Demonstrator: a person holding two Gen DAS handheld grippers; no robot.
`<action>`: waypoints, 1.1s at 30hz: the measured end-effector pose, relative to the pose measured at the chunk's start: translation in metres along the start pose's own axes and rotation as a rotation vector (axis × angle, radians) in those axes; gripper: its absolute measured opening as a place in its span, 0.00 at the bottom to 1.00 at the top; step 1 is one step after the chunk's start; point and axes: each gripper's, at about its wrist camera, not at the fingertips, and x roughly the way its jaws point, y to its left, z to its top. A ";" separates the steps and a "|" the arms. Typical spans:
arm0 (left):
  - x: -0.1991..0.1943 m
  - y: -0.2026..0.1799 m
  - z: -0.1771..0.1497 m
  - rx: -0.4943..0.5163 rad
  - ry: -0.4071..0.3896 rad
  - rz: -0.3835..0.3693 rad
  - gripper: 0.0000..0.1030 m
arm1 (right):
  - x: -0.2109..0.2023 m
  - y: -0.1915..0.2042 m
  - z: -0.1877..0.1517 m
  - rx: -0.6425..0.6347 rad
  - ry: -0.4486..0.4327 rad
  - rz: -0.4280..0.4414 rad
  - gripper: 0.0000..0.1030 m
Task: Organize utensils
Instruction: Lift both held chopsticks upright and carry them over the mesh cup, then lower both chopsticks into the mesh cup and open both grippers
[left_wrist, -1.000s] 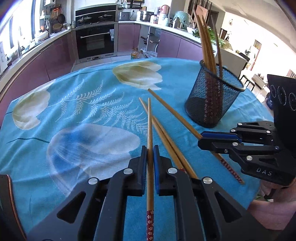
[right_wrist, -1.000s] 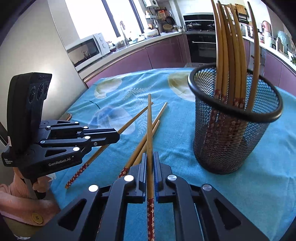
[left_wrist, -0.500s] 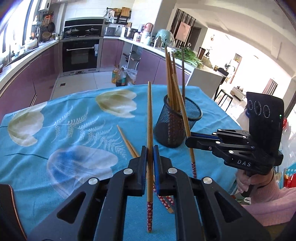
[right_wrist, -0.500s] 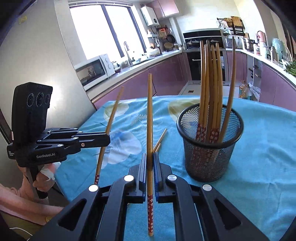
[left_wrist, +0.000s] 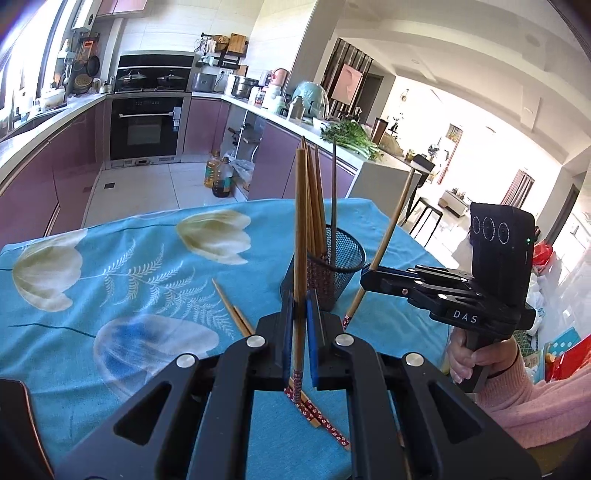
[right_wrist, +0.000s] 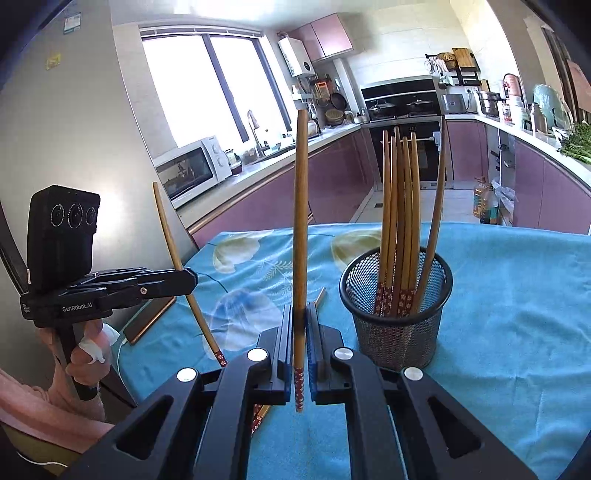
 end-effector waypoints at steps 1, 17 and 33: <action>-0.001 -0.001 0.001 0.001 -0.006 -0.001 0.07 | -0.002 -0.001 0.001 -0.001 -0.005 0.000 0.06; 0.010 -0.023 0.038 0.031 -0.085 -0.060 0.07 | -0.028 -0.007 0.025 -0.034 -0.089 -0.045 0.06; 0.022 -0.044 0.076 0.081 -0.127 -0.083 0.07 | -0.048 -0.006 0.046 -0.082 -0.157 -0.086 0.06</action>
